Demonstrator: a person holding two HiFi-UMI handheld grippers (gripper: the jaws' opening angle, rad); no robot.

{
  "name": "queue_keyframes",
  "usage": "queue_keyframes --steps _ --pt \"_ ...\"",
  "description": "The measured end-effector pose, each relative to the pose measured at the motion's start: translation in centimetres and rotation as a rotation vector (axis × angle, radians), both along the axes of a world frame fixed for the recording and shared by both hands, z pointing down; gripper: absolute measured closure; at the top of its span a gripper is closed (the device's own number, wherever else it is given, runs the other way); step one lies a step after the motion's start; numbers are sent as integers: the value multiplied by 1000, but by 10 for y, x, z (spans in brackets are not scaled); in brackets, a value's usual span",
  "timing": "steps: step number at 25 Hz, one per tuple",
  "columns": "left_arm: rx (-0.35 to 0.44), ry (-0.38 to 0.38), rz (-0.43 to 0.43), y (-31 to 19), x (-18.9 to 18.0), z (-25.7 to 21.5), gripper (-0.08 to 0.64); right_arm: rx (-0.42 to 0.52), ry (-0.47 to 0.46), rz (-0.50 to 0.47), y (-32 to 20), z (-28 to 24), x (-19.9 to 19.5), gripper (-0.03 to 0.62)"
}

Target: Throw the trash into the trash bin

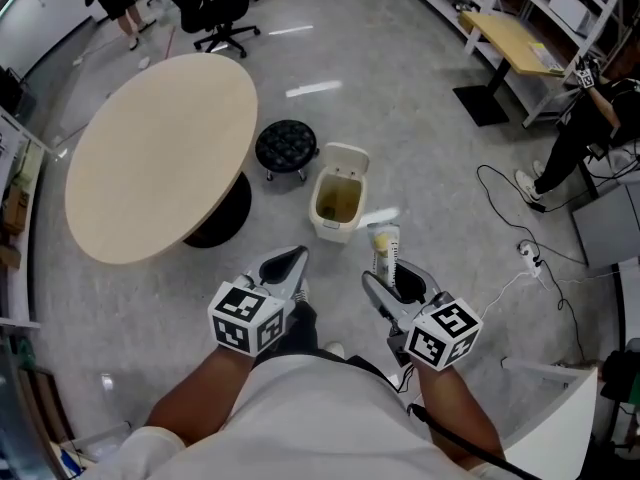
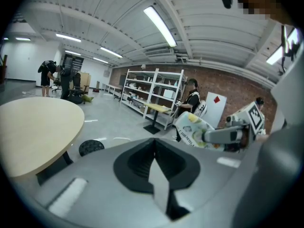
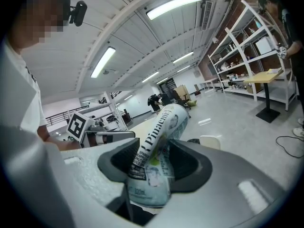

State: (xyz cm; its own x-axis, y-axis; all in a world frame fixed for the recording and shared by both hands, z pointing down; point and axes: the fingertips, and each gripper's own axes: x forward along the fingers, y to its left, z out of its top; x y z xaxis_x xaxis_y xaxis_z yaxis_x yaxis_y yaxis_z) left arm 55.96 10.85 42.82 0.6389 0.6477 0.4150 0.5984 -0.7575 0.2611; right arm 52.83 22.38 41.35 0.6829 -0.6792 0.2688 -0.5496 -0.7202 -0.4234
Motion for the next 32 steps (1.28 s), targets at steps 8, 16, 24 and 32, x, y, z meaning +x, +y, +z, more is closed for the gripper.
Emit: queue_keyframes --steps 8,16,24,32 --pt "-23 -3 27 0 61 -9 554 -22 0 9 -10 -14 58 397" --pt "-22 -1 75 -11 132 -12 554 -35 -16 34 -25 -16 120 397" --pt "-34 -26 131 -20 190 2 554 -72 -52 68 -36 1 175 397" --pt "-38 -58 184 -27 221 28 554 -109 -111 88 -46 31 210 397"
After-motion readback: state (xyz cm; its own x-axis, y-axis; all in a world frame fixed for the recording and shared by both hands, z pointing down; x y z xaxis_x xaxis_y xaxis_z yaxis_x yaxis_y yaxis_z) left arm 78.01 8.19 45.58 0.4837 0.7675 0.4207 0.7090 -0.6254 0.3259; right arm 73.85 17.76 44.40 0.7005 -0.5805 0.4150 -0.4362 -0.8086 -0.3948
